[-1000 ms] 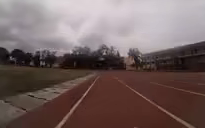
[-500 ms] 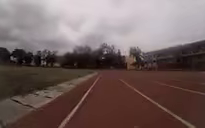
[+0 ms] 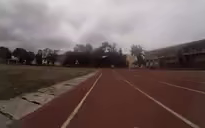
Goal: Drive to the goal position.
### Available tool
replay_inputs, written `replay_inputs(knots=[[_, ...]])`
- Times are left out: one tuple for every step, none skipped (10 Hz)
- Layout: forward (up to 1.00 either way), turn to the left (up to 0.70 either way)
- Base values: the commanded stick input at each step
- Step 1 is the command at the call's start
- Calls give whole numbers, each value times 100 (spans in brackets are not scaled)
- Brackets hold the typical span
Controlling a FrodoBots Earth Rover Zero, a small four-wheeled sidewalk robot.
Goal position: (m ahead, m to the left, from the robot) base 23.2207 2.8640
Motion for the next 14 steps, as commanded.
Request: replay_inputs(knots=[[100, -40], [100, 0], [100, 0], [100, 0], [100, 0], [100, 0], [100, 0], [100, 0], [100, 0], [100, 0], [100, 0], [100, 0], [100, 0], [100, 0]])
